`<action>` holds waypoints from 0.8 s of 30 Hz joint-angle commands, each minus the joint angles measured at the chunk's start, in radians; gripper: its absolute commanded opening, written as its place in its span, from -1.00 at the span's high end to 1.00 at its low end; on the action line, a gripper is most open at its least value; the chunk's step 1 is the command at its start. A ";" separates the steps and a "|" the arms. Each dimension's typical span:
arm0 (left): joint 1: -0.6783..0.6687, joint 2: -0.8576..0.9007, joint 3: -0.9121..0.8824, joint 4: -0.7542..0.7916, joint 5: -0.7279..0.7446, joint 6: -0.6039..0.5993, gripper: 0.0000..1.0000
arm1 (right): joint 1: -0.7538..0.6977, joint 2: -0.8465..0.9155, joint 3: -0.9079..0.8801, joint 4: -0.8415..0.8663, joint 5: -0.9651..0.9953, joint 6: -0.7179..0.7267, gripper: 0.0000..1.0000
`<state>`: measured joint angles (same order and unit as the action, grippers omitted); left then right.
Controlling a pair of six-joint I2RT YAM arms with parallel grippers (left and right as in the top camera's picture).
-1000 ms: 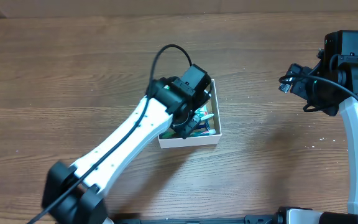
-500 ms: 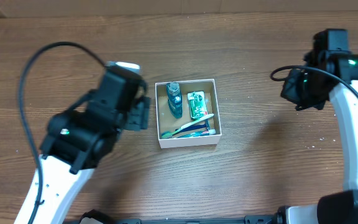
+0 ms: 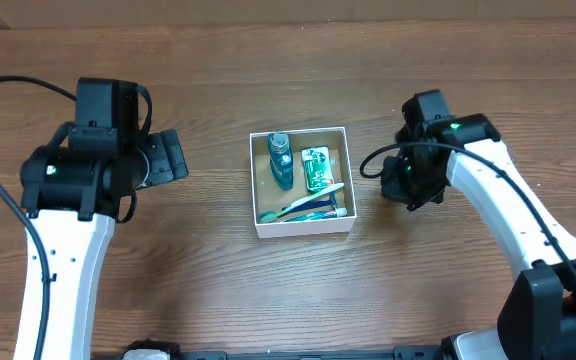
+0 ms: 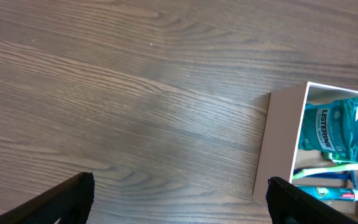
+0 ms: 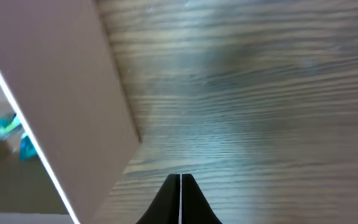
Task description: Pack container
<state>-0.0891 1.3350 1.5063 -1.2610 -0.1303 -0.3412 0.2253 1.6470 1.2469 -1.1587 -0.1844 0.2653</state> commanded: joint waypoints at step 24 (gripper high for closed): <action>0.005 0.039 0.009 0.011 0.023 0.030 -1.00 | 0.081 -0.005 0.031 0.074 0.126 -0.069 0.61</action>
<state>-0.0891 1.3712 1.5063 -1.2636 -0.1150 -0.3355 0.3408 1.6470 1.1988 -1.0939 -0.2474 0.1291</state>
